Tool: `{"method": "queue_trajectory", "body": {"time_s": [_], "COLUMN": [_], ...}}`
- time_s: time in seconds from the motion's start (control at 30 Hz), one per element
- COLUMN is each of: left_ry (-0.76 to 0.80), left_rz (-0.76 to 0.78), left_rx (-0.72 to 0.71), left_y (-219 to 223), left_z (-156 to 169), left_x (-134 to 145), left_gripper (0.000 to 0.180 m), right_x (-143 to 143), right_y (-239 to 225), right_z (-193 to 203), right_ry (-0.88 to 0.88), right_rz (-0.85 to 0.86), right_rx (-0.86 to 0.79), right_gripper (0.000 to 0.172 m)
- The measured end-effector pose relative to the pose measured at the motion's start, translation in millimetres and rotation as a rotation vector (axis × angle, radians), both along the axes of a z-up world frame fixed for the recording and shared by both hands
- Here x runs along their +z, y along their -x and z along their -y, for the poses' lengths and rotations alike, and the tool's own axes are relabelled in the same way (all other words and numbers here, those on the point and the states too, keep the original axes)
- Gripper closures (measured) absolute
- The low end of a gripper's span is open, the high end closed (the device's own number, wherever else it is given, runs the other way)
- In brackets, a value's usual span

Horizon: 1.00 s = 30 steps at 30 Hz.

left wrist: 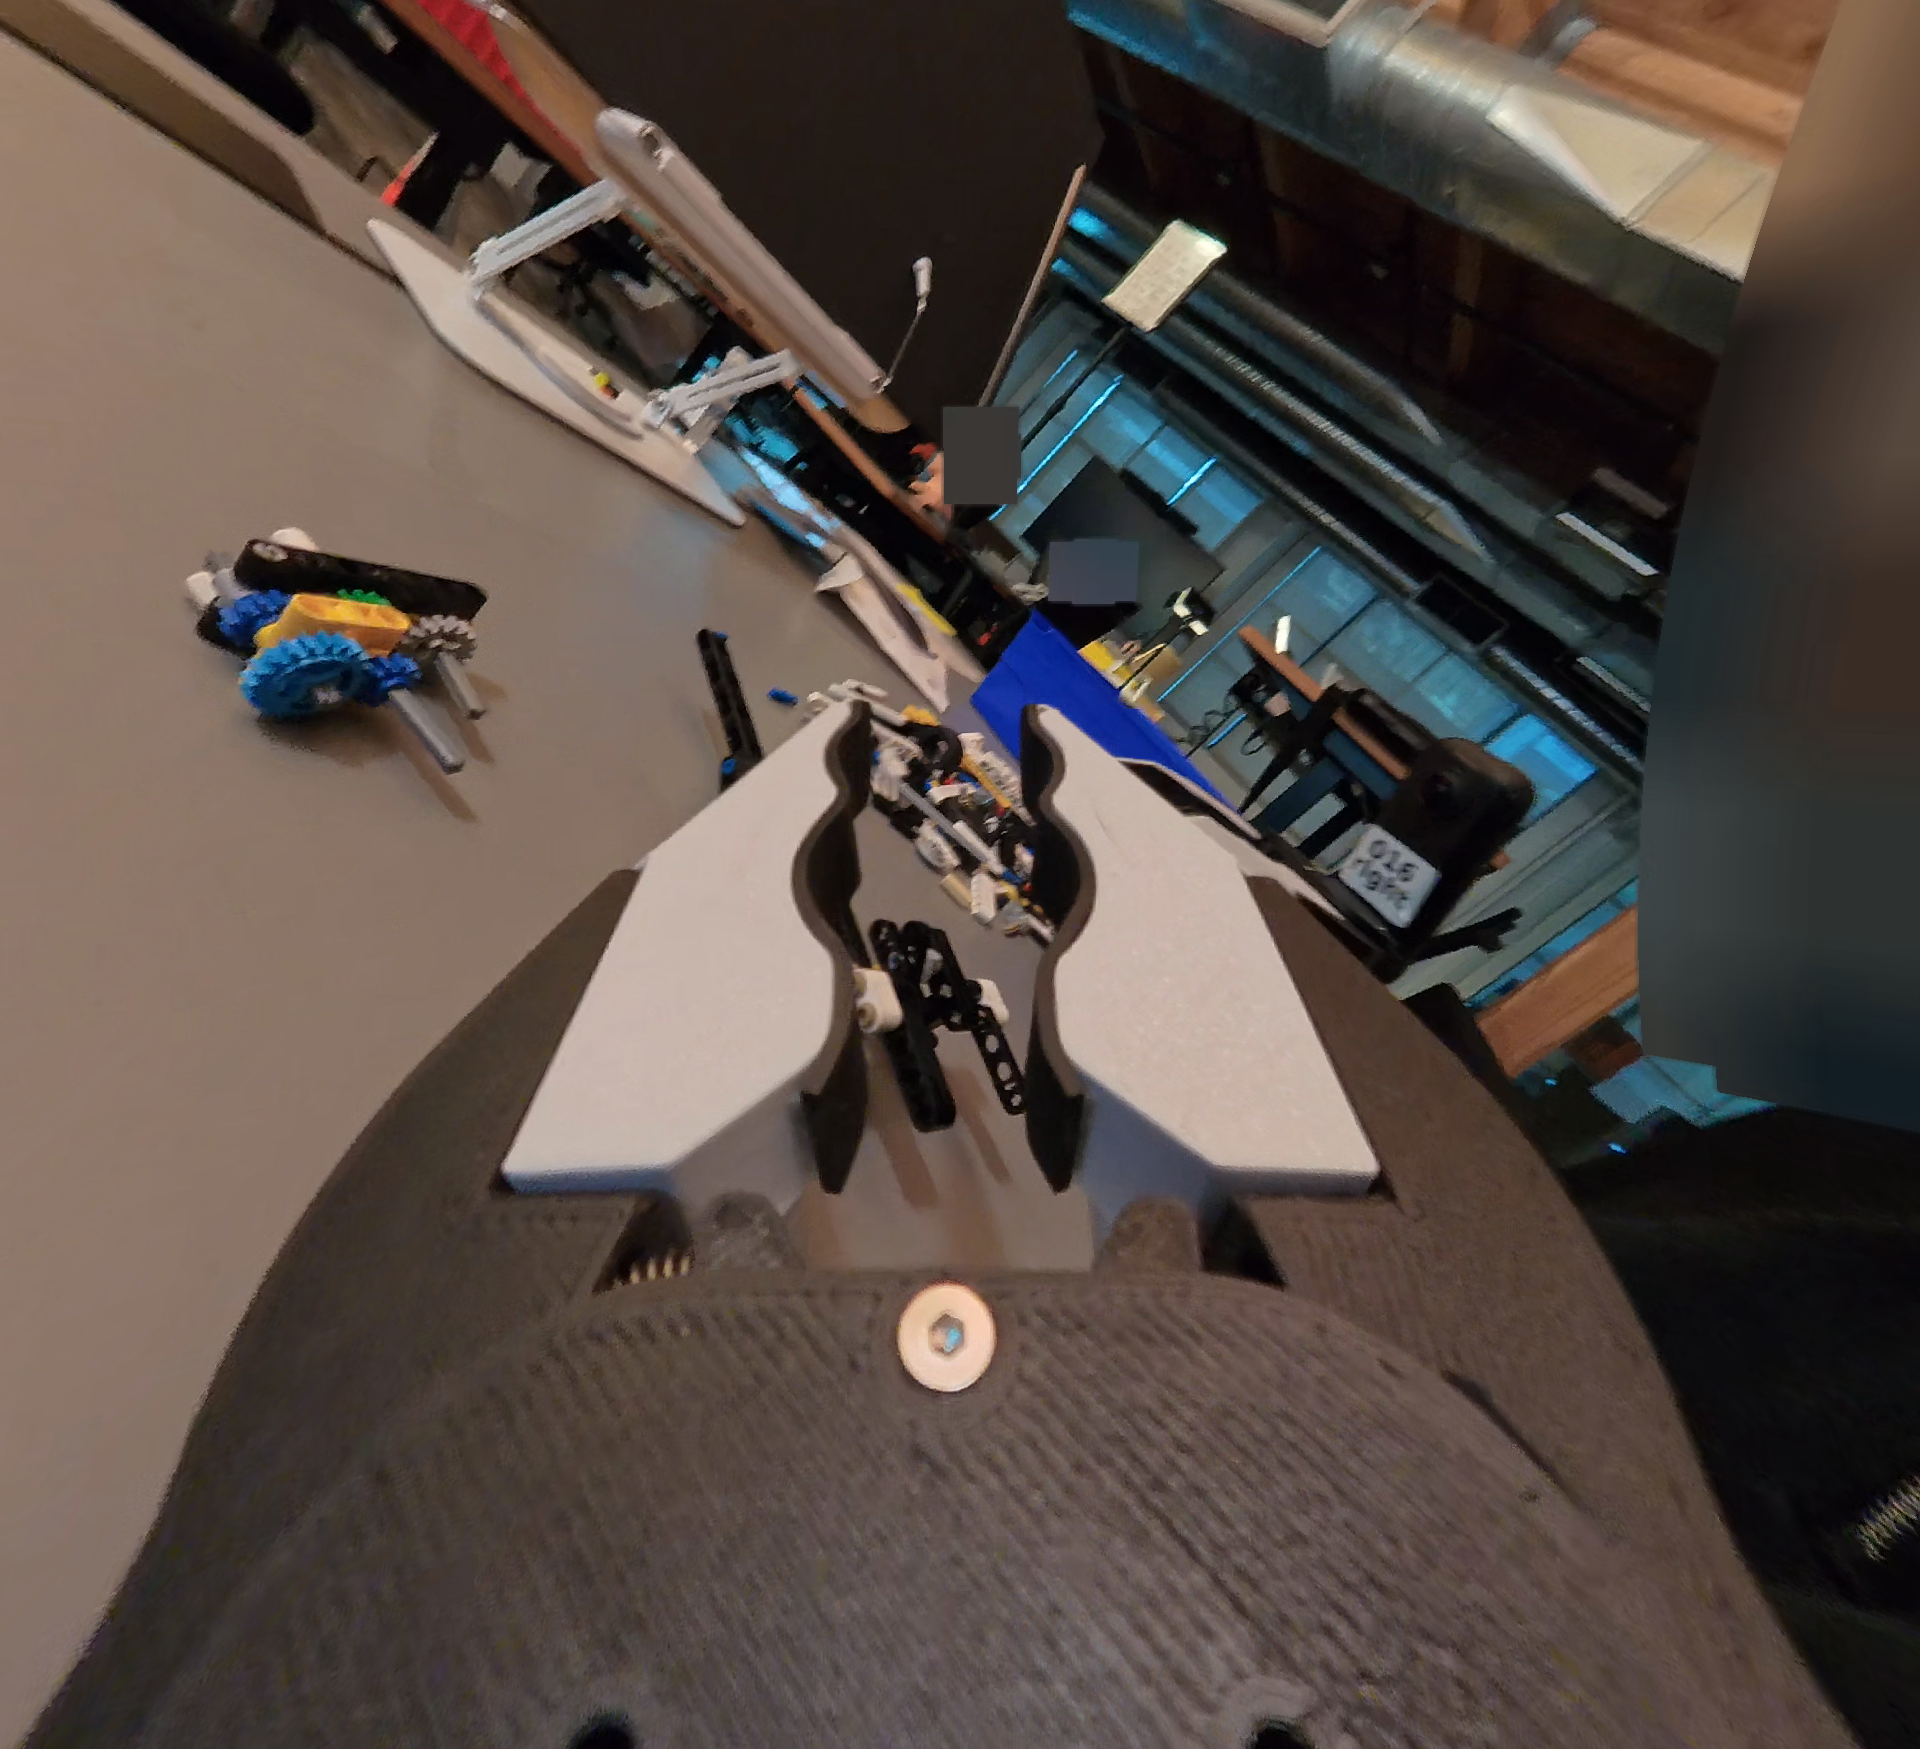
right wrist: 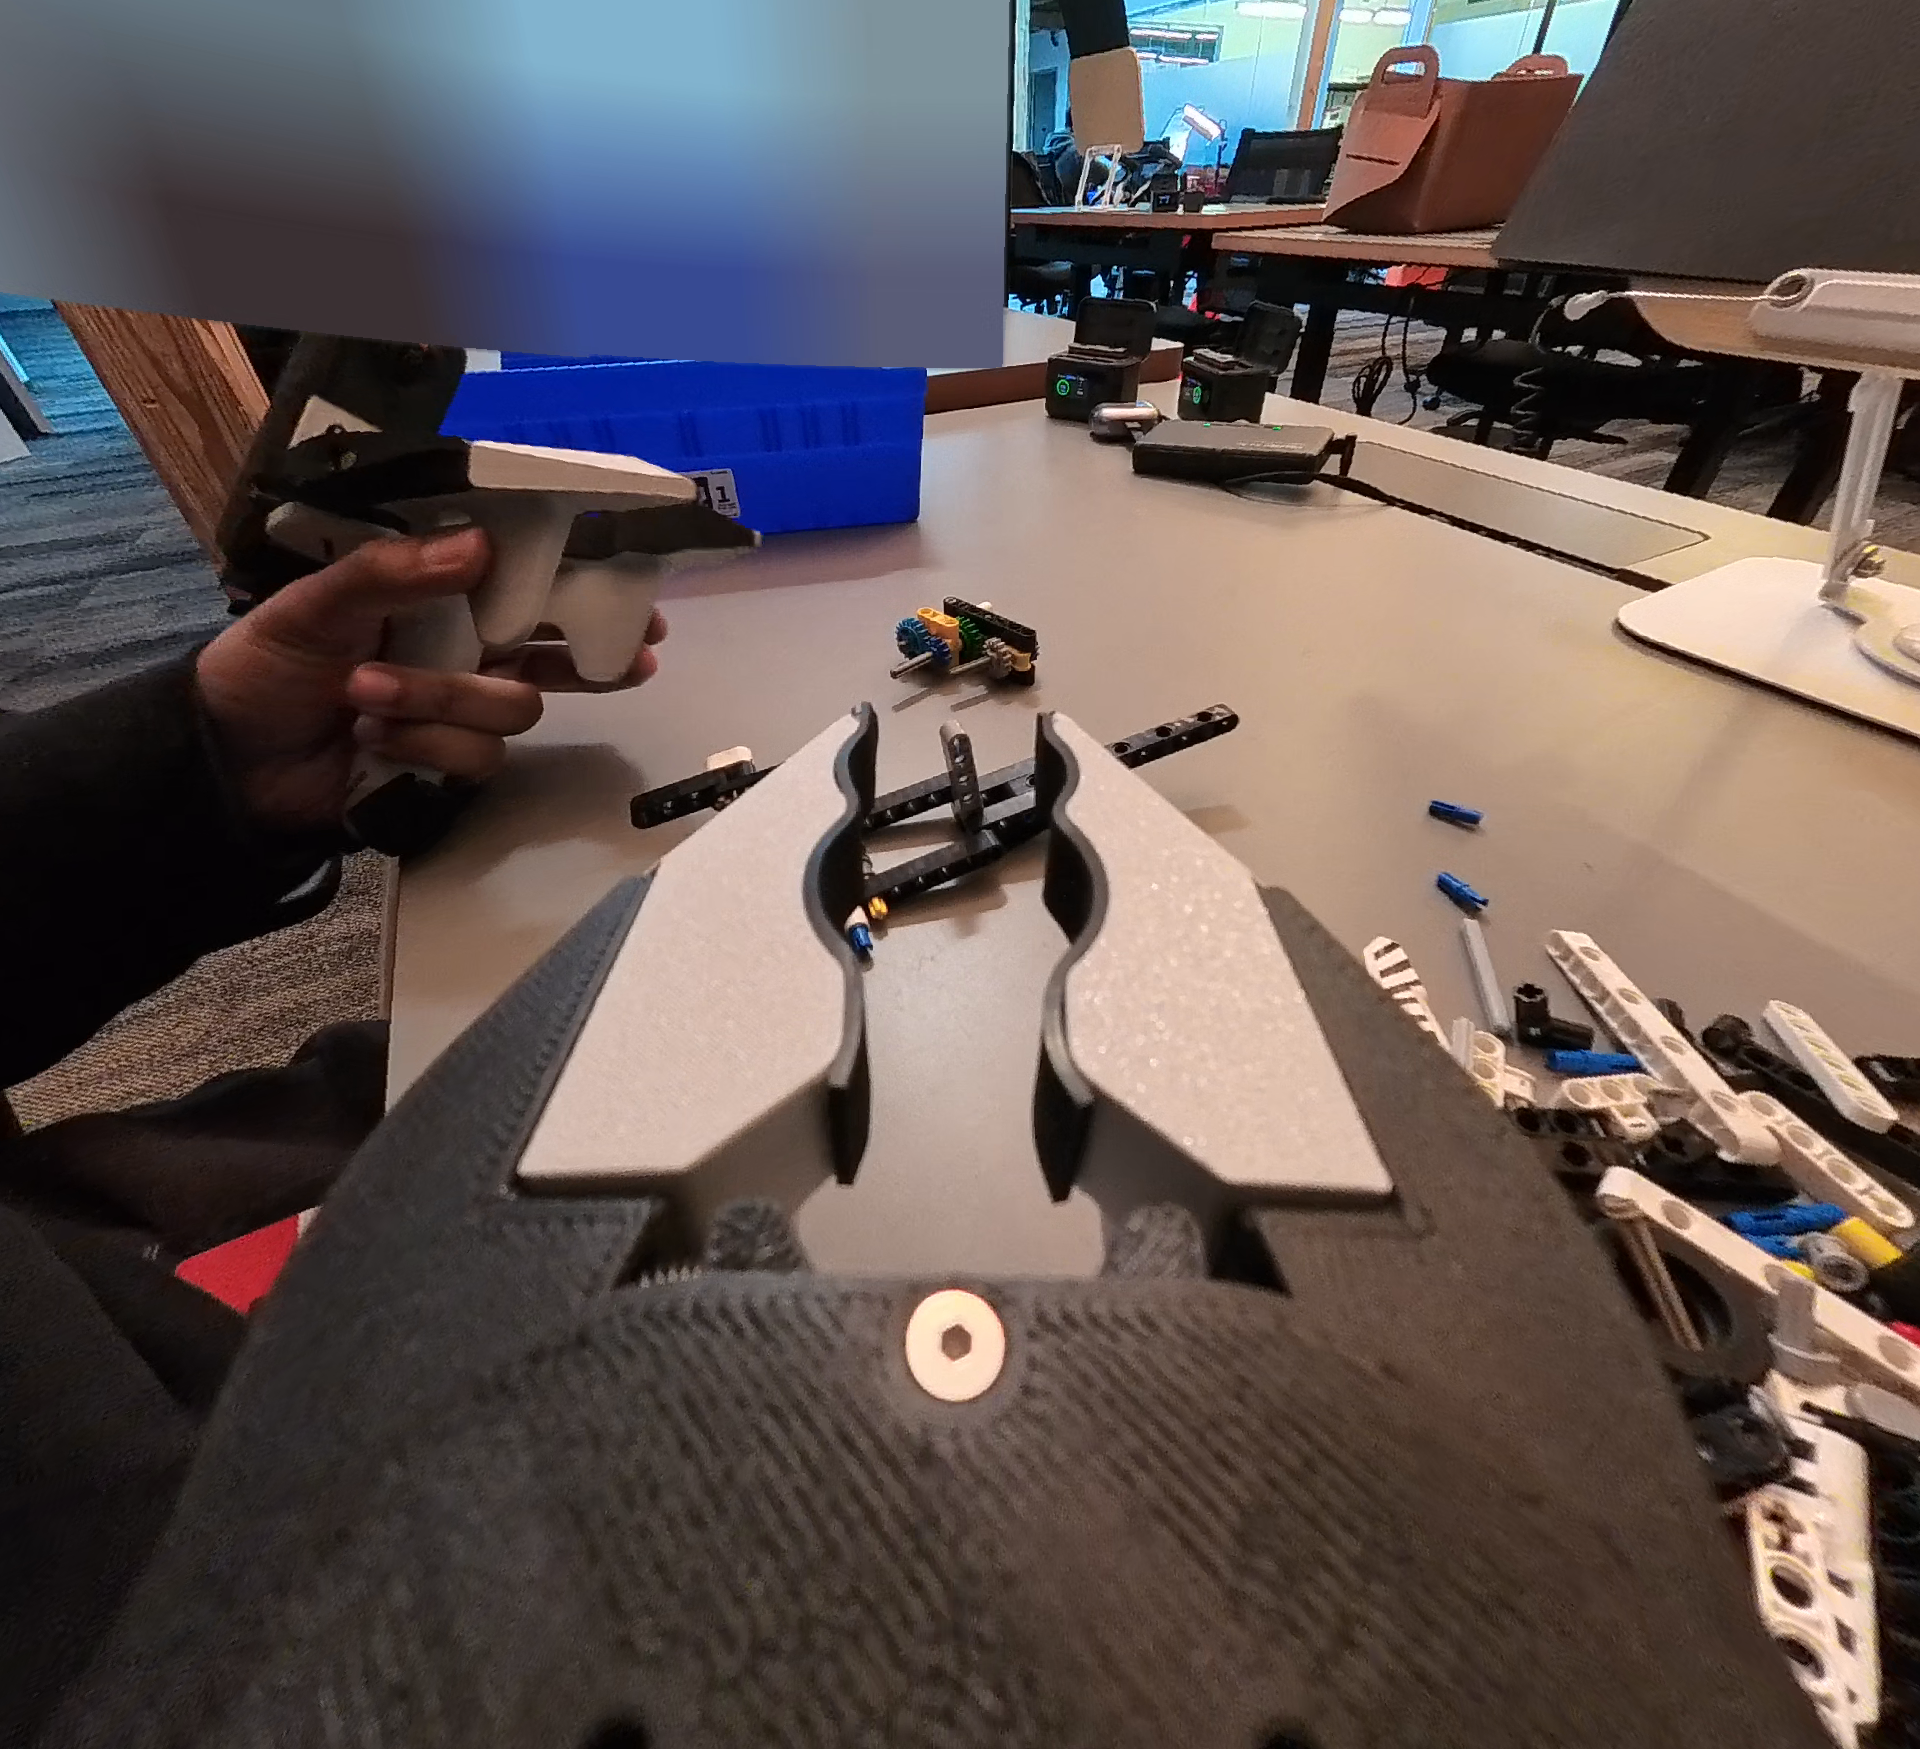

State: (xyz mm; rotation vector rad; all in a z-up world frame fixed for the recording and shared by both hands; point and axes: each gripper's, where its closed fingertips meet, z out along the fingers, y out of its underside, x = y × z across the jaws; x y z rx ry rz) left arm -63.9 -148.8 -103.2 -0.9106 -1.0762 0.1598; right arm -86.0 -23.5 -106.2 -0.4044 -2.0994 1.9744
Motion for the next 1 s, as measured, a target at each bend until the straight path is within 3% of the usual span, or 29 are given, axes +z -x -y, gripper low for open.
{"method": "queue_trajectory", "body": {"time_s": [0.1,0.2,0.3,0.4,0.57,0.67,0.77,1.0], "left_ry": [0.084,0.31,0.627,0.757,1.057,0.998,0.97,0.975], "left_rz": [0.009,0.074,0.21,0.356,0.471,0.457,0.446,0.287], "left_rx": [0.024,0.019,0.083,0.144,0.193,0.128,0.107,0.171], "left_y": [6,23,56,82,91,91,90,85], "left_z": [0,4,30,54,68,54,51,42], "left_x": [-1,-8,-36,-58,-90,-92,-91,-61], "left_gripper": [0.144,0.142,0.126,0.108,0.104,0.119,0.147,0.16], "right_x": [0,2,4,7,10,11,11,12], "right_y": [0,-1,-3,-4,-5,-6,-6,-5], "right_z": [0,-1,-2,-4,-6,-6,-6,-6], "right_ry": [0.002,0.01,0.021,0.033,0.051,0.05,0.05,0.056], "right_rz": [0.0,-0.012,-0.031,-0.049,-0.076,-0.084,-0.087,-0.088], "right_rx": [0.001,-0.001,-0.005,-0.011,-0.021,-0.023,-0.024,-0.03], "right_gripper": [0.144,0.144,0.146,0.147,0.15,0.151,0.152,0.152]}}
